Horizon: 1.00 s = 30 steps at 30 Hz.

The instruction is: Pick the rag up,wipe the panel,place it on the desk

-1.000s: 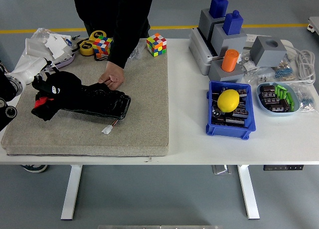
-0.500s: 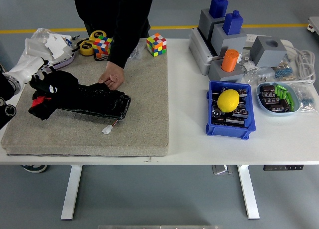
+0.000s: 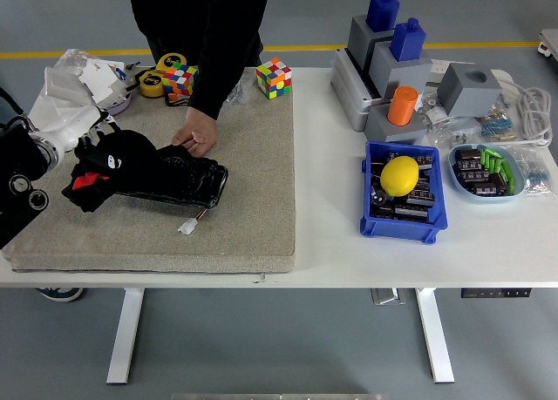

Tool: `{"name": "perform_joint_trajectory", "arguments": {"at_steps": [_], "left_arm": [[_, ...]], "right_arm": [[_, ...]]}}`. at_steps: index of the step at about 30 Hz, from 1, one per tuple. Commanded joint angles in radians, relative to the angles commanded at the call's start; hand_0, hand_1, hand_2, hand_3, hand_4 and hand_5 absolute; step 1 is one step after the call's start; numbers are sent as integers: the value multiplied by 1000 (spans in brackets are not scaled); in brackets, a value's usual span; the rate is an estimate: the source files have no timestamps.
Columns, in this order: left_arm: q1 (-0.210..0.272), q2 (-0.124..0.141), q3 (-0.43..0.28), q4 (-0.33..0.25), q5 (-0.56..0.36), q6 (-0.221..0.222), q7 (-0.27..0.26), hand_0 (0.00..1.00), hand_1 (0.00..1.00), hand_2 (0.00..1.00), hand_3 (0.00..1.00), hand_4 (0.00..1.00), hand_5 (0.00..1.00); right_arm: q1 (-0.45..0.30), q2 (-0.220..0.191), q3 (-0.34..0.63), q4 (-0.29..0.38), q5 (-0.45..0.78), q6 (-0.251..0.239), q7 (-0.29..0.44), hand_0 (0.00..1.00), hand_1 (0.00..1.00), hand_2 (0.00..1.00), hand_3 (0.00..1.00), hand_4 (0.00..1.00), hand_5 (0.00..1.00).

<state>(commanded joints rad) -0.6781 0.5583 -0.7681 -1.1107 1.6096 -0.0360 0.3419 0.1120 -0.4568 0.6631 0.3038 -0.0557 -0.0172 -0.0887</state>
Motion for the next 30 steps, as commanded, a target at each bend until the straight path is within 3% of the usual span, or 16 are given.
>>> {"name": "perform_joint_trajectory", "arguments": {"at_steps": [30], "left_arm": [[-42, -82, 128, -123, 22, -9, 33, 263, 183, 378, 591, 682, 62]], "right_arm": [[3, -6, -15, -4, 11, 3, 7, 731, 678, 684, 616, 998, 561]]}}
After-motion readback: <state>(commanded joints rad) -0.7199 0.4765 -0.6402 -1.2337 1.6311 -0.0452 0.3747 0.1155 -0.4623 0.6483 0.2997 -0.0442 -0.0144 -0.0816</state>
